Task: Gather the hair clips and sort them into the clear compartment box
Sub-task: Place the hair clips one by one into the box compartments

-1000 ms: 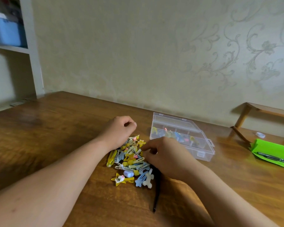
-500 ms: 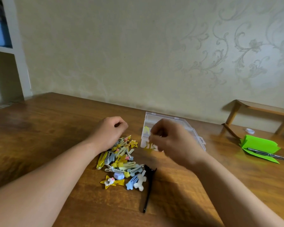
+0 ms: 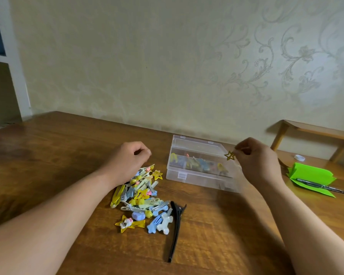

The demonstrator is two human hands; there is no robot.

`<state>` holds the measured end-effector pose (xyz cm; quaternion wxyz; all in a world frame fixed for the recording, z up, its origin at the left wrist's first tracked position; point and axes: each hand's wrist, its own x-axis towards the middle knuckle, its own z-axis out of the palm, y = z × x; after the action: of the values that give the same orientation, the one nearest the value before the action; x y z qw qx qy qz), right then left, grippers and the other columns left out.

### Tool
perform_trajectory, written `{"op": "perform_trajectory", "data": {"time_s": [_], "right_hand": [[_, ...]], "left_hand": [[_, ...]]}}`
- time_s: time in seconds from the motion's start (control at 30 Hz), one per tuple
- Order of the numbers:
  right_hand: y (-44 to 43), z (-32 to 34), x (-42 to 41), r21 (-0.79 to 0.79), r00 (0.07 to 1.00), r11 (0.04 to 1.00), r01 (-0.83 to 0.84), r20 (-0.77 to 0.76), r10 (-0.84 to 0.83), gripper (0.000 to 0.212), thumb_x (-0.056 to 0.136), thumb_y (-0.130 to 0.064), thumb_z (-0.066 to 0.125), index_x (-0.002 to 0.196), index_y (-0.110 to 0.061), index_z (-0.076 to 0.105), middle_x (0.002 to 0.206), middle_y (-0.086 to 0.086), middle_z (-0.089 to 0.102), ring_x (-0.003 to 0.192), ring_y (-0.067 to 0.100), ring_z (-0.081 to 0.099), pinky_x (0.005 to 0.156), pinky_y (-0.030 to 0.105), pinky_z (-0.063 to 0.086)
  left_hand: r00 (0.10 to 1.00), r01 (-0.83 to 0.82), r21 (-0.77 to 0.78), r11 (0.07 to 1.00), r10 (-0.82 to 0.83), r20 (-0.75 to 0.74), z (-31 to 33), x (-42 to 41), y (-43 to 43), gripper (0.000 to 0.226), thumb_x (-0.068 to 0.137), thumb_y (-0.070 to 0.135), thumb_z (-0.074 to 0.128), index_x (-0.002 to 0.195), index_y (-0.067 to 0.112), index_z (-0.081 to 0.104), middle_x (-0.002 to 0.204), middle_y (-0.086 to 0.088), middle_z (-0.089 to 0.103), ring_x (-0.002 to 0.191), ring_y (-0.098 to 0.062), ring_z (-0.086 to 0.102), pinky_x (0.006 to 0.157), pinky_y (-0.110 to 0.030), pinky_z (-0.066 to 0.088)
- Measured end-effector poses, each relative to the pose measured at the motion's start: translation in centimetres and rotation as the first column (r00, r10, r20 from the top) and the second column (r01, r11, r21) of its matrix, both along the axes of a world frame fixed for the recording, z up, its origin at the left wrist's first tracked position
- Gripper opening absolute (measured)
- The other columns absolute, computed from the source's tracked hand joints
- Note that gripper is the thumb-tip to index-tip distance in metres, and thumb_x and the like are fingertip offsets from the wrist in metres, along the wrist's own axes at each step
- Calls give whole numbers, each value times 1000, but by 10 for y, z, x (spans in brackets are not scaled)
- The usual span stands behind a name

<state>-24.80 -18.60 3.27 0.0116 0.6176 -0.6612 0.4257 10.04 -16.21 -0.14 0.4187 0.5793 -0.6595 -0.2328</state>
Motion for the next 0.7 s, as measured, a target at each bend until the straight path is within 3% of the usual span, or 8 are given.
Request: {"op": "perform_trajectory", "data": {"time_s": [0.17, 0.33, 0.5, 0.6, 0.7], "right_hand": [[-3, -9, -2, 102, 994, 995, -18, -104, 28, 6, 92, -31, 76, 95, -34, 80, 96, -9, 77, 88, 17, 68, 71, 34, 55], [0, -7, -5, 135, 989, 990, -34, -139, 53, 18, 95, -46, 73, 94, -31, 82, 96, -7, 77, 85, 15, 68, 71, 33, 56], [4, -10, -3, 156, 975, 988, 11, -221, 24, 40, 96, -63, 61, 97, -31, 84, 96, -11, 79, 93, 17, 69, 95, 51, 57], [6, -9, -2, 142, 970, 990, 1, -240, 33, 45, 99, -65, 55, 97, -30, 84, 100, -11, 79, 100, 19, 67, 99, 51, 54], [8, -8, -1, 138, 961, 990, -13, -271, 50, 52, 101, -65, 49, 82, -31, 84, 98, -17, 77, 101, 16, 62, 102, 49, 49]], "left_hand": [[1000, 0, 8, 1000, 0, 13, 1, 0, 1, 21, 109, 34, 56, 106, 31, 76, 100, 10, 76, 99, -8, 67, 88, -32, 53], [1000, -2, 11, 1000, 2, 15, 1, 0, 1, 21, 109, 35, 56, 104, 32, 76, 99, 10, 76, 100, -10, 68, 93, -37, 55], [1000, -7, 17, 1000, 6, 15, 1, 1, 1, 21, 108, 36, 56, 102, 32, 76, 98, 10, 76, 99, -12, 68, 96, -42, 57], [1000, -11, 9, 1000, 11, 26, 1, 1, 1, 21, 108, 36, 57, 101, 33, 76, 98, 12, 75, 99, -10, 68, 96, -42, 57], [1000, -10, 12, 1000, 9, 28, 1, 1, 1, 21, 108, 36, 56, 102, 33, 76, 98, 11, 75, 99, -10, 68, 94, -40, 57]]}}
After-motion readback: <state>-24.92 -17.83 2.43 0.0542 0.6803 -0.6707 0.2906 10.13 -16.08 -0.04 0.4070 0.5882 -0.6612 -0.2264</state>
